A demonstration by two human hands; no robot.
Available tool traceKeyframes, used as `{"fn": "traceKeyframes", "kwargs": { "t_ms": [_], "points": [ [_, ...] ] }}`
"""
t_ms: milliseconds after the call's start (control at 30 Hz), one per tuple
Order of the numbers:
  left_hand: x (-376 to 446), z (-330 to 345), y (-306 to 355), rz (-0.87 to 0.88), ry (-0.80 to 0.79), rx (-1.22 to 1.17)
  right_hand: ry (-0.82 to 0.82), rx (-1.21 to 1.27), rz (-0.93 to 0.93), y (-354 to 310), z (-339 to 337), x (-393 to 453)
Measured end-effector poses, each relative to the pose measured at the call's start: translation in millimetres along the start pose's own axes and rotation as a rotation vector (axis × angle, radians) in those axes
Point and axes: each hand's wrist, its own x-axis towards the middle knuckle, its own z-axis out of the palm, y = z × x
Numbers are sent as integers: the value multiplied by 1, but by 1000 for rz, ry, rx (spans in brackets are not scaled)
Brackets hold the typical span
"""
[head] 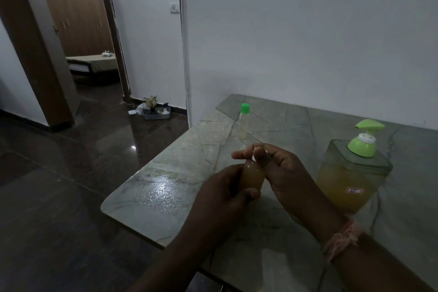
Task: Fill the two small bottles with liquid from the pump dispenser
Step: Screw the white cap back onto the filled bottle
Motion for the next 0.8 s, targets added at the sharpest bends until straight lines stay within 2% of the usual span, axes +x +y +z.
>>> {"fn": "traceKeyframes", "kwargs": {
  "t_ms": [200, 400, 700, 800],
  "points": [
    [0, 0, 1, 31, 116, 59, 103, -120, -9, 4, 10, 2],
    [0, -1, 6, 44, 135, 124, 176, -138, 34, -2, 19, 0],
    [10, -3, 2, -24, 136, 112, 72, -124, 132, -5, 15, 8],
    [14, -6, 1, -31, 133, 96, 57, -254, 151, 1, 15, 9]
  ]
}}
